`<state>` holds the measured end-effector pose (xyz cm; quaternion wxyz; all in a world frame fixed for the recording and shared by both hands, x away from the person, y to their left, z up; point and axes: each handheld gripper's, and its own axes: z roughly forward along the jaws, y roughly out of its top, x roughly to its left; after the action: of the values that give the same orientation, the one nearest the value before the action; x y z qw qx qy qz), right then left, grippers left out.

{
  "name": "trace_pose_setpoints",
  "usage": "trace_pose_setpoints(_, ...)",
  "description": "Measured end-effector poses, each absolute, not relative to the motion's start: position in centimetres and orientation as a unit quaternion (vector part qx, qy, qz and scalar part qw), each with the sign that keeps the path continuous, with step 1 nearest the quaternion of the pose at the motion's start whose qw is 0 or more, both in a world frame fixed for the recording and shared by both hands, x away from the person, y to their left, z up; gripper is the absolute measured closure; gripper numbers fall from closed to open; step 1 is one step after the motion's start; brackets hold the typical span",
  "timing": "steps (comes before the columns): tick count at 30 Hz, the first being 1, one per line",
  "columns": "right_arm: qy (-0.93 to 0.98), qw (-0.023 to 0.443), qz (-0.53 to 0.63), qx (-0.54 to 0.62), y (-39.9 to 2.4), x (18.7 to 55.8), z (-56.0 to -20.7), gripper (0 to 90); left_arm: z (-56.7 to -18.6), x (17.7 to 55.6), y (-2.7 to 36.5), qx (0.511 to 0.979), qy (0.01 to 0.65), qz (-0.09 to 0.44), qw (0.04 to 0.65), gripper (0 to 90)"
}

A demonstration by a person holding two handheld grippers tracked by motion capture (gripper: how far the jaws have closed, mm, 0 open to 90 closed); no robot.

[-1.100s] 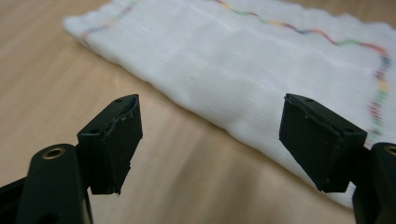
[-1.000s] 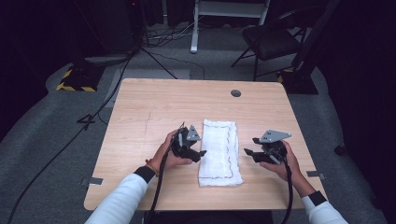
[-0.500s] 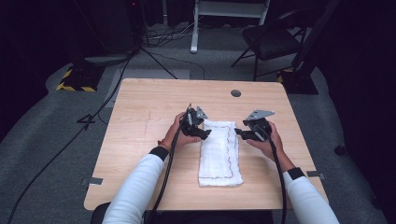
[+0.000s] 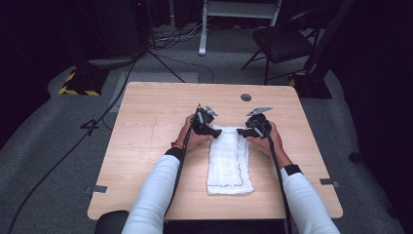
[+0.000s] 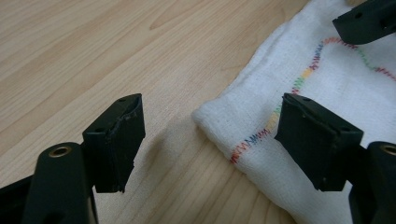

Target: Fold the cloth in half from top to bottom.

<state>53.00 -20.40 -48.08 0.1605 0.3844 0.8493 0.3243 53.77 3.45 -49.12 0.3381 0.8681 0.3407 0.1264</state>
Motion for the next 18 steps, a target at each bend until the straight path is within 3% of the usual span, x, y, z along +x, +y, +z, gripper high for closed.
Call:
trace_pose_setpoints(6,0.845,0.139,0.325,0.401,-20.73,53.73,-48.8,42.8,-49.66,54.28,3.12,0.865,0.351,0.106,0.342,21.1)
trace_pose_setpoints(10,0.846,0.126,0.333,0.397,-20.75,53.94,-48.91,47.9,-49.65,54.33,3.25,0.869,0.338,0.102,0.347,24.5)
trace_pose_setpoints(15,0.849,0.106,0.342,0.389,-20.59,53.76,-48.81,69.3,-49.52,54.21,3.61,0.868,0.324,0.079,0.368,52.8)
trace_pose_setpoints(18,0.848,0.094,0.348,0.389,-20.58,53.76,-48.82,76.0,-49.63,54.15,3.7,0.868,0.315,0.063,0.378,68.0)
